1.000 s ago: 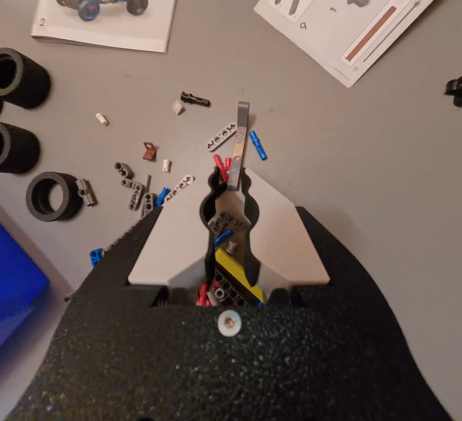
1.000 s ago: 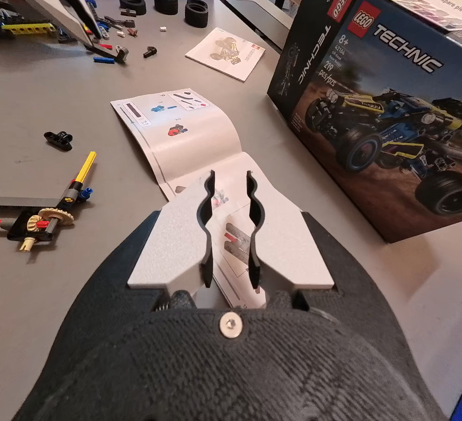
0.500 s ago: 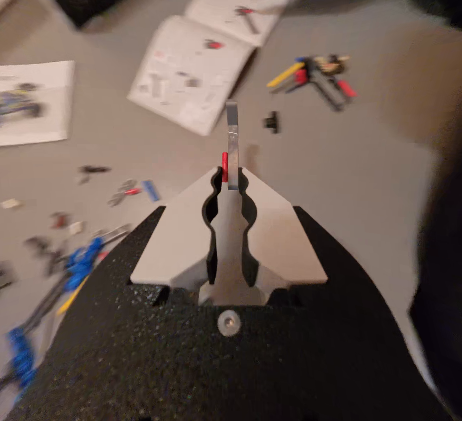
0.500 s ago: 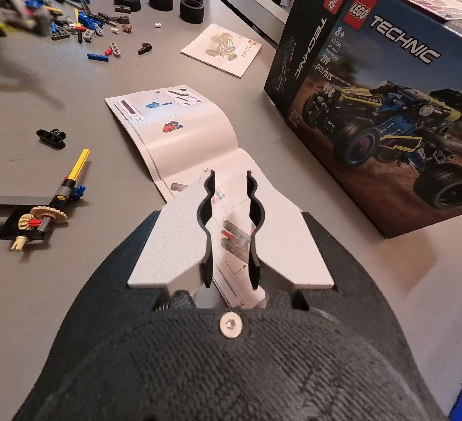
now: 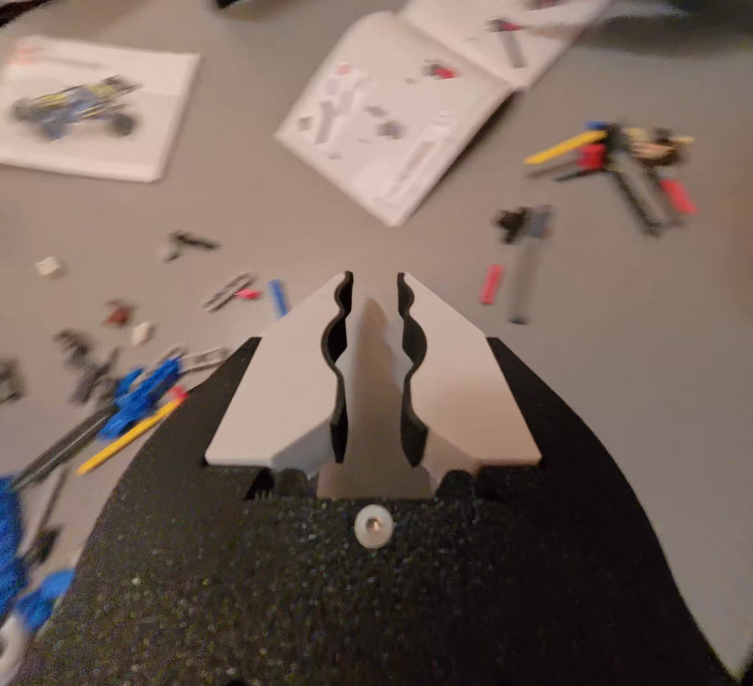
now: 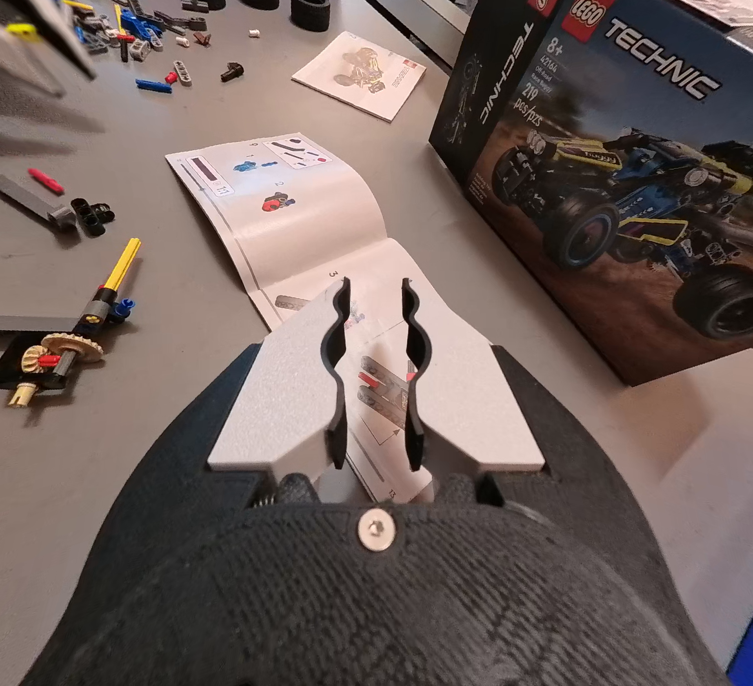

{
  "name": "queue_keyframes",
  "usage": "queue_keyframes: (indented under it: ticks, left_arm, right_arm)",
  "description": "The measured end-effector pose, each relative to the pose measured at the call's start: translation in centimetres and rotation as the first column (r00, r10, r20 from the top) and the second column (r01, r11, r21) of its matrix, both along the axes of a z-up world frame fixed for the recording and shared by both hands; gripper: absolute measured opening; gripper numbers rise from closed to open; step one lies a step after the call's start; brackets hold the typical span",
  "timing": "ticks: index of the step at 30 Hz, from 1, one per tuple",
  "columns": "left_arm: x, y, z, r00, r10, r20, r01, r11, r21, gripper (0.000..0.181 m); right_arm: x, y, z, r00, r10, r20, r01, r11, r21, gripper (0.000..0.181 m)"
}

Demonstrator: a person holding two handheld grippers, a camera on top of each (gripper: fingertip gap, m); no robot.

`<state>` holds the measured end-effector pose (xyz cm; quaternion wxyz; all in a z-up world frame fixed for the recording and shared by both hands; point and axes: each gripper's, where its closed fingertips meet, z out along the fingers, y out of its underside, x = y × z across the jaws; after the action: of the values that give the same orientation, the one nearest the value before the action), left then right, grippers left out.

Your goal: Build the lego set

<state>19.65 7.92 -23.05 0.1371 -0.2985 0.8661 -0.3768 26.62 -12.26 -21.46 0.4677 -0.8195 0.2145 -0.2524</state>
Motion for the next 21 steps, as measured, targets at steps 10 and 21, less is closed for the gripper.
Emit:
queue_keyframes:
  ticks: [10, 21]
  left_arm:
    - [4.4, 3.9, -2.9, 0.962, 0.271, -0.032, -0.267, 0.960, 0.078, 0.002]
    - [-1.1, -1.6, -0.7, 0.997, -0.047, -0.065, 0.041, 0.996, -0.085, 0.002]
  right_arm:
    - [0.1, -0.1, -0.2, 1.000, -0.005, -0.002, 0.005, 1.000, -0.005, 0.023]
    - [0.1, -0.2, -0.2, 1.000, -0.006, -0.001, 0.006, 1.000, -0.008, 0.023]
